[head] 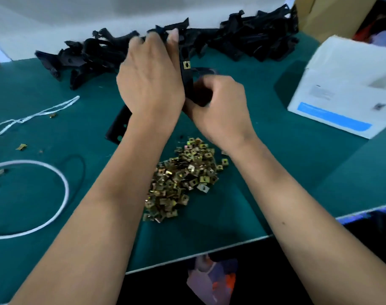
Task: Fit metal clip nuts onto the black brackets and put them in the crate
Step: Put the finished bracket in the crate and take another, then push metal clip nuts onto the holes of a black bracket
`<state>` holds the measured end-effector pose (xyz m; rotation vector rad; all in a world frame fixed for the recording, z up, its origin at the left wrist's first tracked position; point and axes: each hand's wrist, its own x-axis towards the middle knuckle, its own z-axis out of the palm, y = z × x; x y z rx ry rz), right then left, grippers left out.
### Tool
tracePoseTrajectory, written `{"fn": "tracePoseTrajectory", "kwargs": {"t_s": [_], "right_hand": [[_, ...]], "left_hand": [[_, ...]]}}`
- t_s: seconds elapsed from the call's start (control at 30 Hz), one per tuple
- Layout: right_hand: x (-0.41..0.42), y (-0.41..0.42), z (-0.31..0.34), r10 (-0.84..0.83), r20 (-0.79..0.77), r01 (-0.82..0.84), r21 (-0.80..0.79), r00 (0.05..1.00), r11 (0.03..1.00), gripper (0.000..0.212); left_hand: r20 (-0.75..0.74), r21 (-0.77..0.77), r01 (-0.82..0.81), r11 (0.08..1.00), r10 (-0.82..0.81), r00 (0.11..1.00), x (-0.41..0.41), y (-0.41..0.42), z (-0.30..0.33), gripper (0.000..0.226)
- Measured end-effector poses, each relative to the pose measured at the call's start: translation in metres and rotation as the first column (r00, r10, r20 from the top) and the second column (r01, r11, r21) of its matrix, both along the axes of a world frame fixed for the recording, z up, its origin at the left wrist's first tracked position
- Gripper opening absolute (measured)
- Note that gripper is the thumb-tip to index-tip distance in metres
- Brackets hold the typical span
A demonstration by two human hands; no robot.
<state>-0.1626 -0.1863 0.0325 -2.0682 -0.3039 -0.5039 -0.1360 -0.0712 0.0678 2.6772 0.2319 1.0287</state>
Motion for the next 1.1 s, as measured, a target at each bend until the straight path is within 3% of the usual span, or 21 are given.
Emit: {"fn": "tracePoseTrajectory", "kwargs": {"t_s": [0.1, 0.23, 0.3, 0.43, 0.5, 0.57, 0.63, 0.7, 0.83, 1.0, 1.1], "right_hand": [[-0.016, -0.046, 0.005, -0.207, 0.014, 0.204, 0.112, 0.978, 0.972, 0.044], [-0.067, -0.168, 0.009, -0.429, 0.024, 0.414, 0.218, 0.903, 0.884, 0.014], [-0.101, -0.231, 0.002, -0.529, -0.002, 0.51, 0.274, 0.848, 0.816, 0.014], [-0.197, -0.354, -0.028, -0.736, -0.134, 0.737, 0.283, 0.664, 0.614, 0.029], [-0.244, -0.402, -0.057, -0.796, -0.281, 0.844, 0.158, 0.536, 0.513, 0.04], [-0.281, -0.438, -0.095, -0.822, -0.454, 0.904, -0.079, 0.343, 0.421, 0.049], [-0.306, -0.456, -0.135, -0.828, -0.543, 0.865, -0.34, 0.14, 0.37, 0.05], [-0.321, -0.46, -0.168, -0.817, -0.576, 0.798, -0.487, 0.01, 0.354, 0.049], [-0.34, -0.459, -0.203, -0.772, -0.626, 0.822, -0.495, -0.111, 0.283, 0.049], [-0.339, -0.46, -0.186, -0.851, -0.51, 0.9, -0.419, -0.126, 0.117, 0.046], [-0.306, -0.447, -0.146, -0.93, -0.365, 0.928, -0.359, -0.036, 0.105, 0.031]], "left_hand": [[0.029, 0.064, 0.126, 0.99, -0.128, 0.991, -0.009, -0.06, 0.015, 0.055], [0.029, 0.094, 0.412, 0.906, -0.416, 0.909, -0.05, -0.195, 0.03, 0.049], [-0.028, 0.052, 0.594, 0.803, -0.594, 0.804, -0.075, -0.255, 0.029, 0.041], [-0.155, 0.022, 0.868, 0.495, -0.856, 0.492, -0.142, -0.353, -0.002, 0.03], [-0.289, 0.038, 0.942, 0.334, -0.899, 0.33, -0.172, -0.381, -0.032, 0.031], [-0.475, -0.077, 0.97, 0.231, -0.864, 0.168, -0.193, -0.4, -0.068, 0.028], [-0.651, -0.24, 0.953, 0.185, -0.759, -0.016, -0.206, -0.408, -0.107, 0.029], [-0.769, -0.285, 0.947, 0.148, -0.625, -0.134, -0.22, -0.414, -0.142, 0.031], [-0.876, -0.144, 0.988, 0.048, -0.47, -0.105, -0.24, -0.42, -0.18, 0.036], [-0.718, -0.172, 0.983, 0.067, -0.691, -0.079, -0.232, -0.434, -0.158, 0.033], [-0.577, -0.179, 0.977, 0.112, -0.817, -0.012, -0.215, -0.441, -0.124, 0.03]]}}
